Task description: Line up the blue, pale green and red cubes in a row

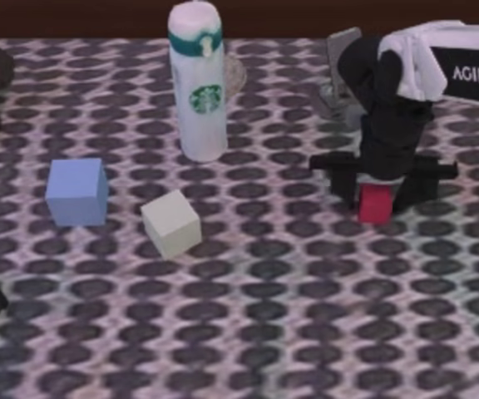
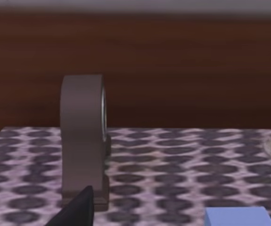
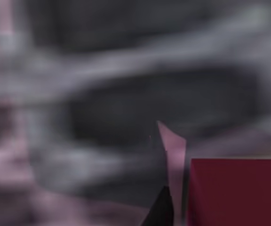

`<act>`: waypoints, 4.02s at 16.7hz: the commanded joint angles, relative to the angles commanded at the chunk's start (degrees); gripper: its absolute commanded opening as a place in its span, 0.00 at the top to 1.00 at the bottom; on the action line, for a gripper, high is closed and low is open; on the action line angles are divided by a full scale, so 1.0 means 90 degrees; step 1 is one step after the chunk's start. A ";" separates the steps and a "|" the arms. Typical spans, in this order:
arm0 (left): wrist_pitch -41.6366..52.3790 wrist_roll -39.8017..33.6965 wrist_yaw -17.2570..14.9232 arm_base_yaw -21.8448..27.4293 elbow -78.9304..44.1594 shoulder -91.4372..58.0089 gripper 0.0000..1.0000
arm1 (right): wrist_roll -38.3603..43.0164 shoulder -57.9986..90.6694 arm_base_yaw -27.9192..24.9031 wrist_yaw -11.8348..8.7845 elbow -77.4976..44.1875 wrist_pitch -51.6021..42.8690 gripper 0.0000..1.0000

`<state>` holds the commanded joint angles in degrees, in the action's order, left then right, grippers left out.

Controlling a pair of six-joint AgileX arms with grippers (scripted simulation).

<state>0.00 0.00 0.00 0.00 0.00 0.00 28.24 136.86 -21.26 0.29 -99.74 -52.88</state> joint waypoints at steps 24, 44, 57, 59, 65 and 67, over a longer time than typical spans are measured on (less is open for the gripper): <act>0.0000 0.0000 0.0000 0.0000 0.0000 0.0000 0.00 | -0.0057 -0.0684 -0.0001 0.0089 -0.1043 -0.1555 1.00; 0.0000 0.0000 0.0000 0.0000 0.0000 0.0000 0.00 | 0.1324 -0.3529 -0.2014 0.0110 0.2692 -0.0714 1.00; 0.0000 0.0000 0.0000 0.0000 0.0000 0.0000 0.00 | 0.1350 -0.2883 -0.2056 0.0121 0.3692 0.0962 0.92; 0.0000 0.0000 0.0000 0.0000 0.0000 0.0000 0.00 | 0.1350 -0.2883 -0.2056 0.0121 0.3692 0.0962 0.77; 0.0000 0.0000 0.0000 0.0000 0.0000 0.0000 0.00 | 0.1350 -0.2883 -0.2056 0.0121 0.3692 0.0962 0.32; 0.0000 0.0000 0.0000 0.0000 0.0000 0.0000 0.00 | 0.1350 -0.2883 -0.2056 0.0121 0.3692 0.0962 0.17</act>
<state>0.00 0.00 0.00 0.00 0.00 0.00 40.38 110.91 -39.76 1.38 -66.52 -44.22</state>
